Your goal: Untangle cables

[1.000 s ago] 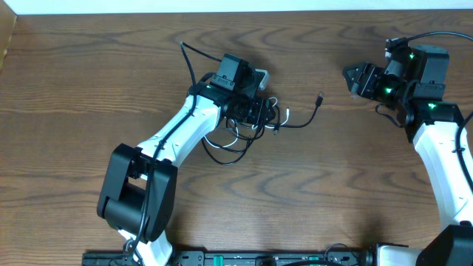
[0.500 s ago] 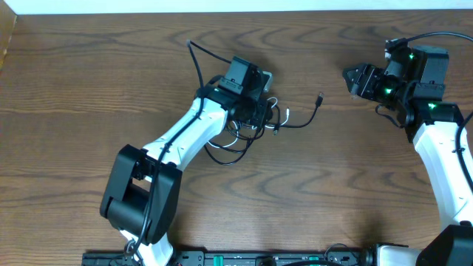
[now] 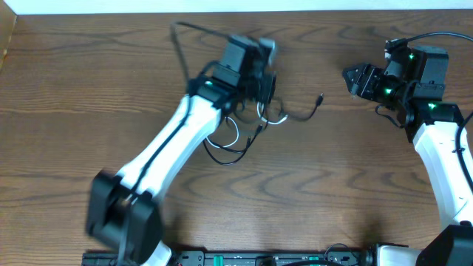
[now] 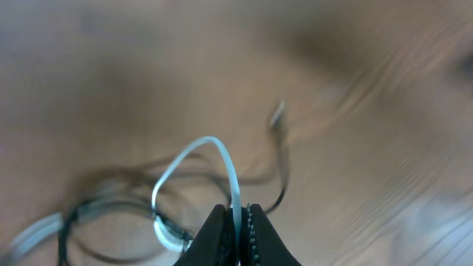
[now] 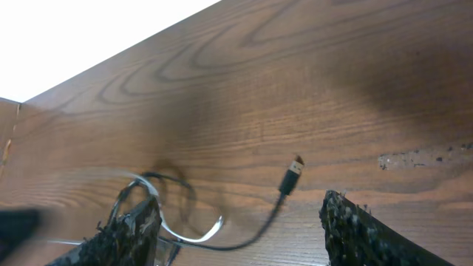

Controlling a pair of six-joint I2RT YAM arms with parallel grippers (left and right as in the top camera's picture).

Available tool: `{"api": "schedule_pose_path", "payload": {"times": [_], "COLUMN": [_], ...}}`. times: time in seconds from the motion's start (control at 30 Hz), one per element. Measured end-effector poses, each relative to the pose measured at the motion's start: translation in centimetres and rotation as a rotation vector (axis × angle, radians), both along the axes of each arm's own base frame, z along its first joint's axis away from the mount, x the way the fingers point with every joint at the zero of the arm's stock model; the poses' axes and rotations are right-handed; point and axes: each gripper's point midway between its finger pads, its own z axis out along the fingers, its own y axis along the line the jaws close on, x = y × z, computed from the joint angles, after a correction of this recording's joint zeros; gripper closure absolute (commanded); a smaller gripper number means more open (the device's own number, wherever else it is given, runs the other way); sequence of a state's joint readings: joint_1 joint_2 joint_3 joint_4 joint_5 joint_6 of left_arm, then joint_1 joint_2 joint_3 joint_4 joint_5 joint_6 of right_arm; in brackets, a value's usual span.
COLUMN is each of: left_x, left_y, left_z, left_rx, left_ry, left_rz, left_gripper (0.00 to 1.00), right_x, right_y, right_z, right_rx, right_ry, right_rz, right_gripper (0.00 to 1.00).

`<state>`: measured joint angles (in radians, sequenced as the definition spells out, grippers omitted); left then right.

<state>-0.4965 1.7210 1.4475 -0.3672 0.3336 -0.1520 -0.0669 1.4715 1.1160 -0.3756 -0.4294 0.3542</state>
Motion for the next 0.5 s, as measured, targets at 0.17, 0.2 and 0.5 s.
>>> {"api": "schedule_pose_path", "payload": {"times": [0.17, 0.2, 0.5], "left_x": [-1.5, -2.1, -3.6], "left_y": [0.8, 1.1, 1.9], "left_z": [14.0, 15.8, 20.9], "left_rx": [-0.19, -0.216, -0.321], "left_ry": [-0.282, -0.315, -0.41], "left_rz": [0.02, 0.023, 0.043], "left_gripper": [0.92, 0.93, 0.93], "right_x": [0.0, 0.0, 0.2], "right_y": [0.1, 0.2, 3.7], "right_z": [0.0, 0.1, 1.4], "right_rx": [0.004, 0.005, 0.035], "right_ry": [0.0, -0.001, -0.066], "right_rz": [0.005, 0.007, 0.113], "right_gripper": [0.33, 0.33, 0.28]}}
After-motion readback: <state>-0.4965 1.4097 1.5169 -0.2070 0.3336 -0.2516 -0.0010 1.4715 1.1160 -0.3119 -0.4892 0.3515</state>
